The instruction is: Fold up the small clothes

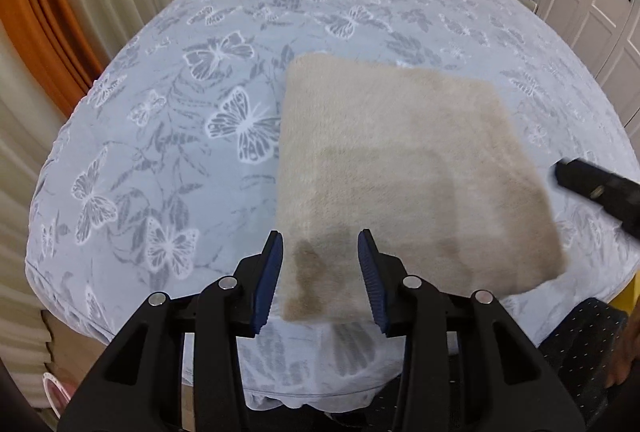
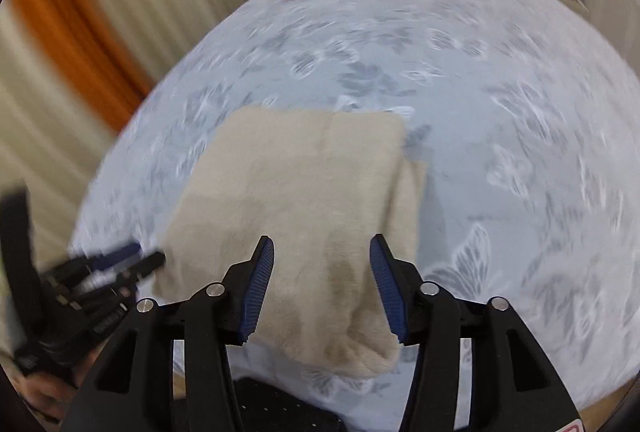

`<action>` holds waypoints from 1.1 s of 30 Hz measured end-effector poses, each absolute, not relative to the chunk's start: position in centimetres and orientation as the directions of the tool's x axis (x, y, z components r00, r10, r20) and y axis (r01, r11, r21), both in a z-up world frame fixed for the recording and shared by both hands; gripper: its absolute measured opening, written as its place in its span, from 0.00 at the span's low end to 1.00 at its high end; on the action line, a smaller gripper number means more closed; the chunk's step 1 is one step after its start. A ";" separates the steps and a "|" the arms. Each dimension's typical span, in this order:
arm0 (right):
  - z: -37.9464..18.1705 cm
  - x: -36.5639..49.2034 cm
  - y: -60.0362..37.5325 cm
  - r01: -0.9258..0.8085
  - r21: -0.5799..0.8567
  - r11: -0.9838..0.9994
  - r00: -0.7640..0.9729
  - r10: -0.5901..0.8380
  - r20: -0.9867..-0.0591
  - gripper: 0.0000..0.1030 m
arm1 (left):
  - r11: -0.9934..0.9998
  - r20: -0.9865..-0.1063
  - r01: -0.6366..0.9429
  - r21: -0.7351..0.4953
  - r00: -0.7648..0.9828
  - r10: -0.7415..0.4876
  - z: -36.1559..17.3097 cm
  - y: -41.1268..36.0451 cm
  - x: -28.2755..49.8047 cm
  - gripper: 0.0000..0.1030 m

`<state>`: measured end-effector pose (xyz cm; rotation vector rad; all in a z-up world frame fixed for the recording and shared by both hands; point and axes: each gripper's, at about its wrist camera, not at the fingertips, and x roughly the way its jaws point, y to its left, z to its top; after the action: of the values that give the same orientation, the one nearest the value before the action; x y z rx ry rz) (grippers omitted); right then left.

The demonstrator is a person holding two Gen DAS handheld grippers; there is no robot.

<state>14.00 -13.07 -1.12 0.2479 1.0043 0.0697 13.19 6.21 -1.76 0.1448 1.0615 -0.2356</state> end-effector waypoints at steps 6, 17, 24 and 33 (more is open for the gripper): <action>-6.5 15.7 -10.7 -0.011 0.107 0.994 0.371 0.103 -0.923 0.48 | 0.969 -0.868 0.246 0.007 0.483 -0.116 -0.3 5.9 12.4 0.37; -9.4 16.3 -12.3 0.033 0.121 0.992 0.294 0.106 -0.950 0.53 | 0.975 -0.851 0.222 0.032 0.517 -0.089 1.5 5.8 11.2 0.37; -0.2 12.9 -13.3 0.012 0.141 0.990 0.549 0.111 -0.829 0.61 | 0.980 -0.817 0.179 0.085 0.576 -0.035 3.3 5.5 9.5 0.55; 4.6 4.4 -16.6 0.059 0.130 0.990 0.744 0.043 -0.666 0.95 | 0.991 -0.714 0.117 0.060 0.699 -0.039 5.7 4.8 4.6 0.92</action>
<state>4.37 -16.64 4.64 0.1466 0.7318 -0.0088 4.60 4.84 5.72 0.1033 0.7927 -0.0868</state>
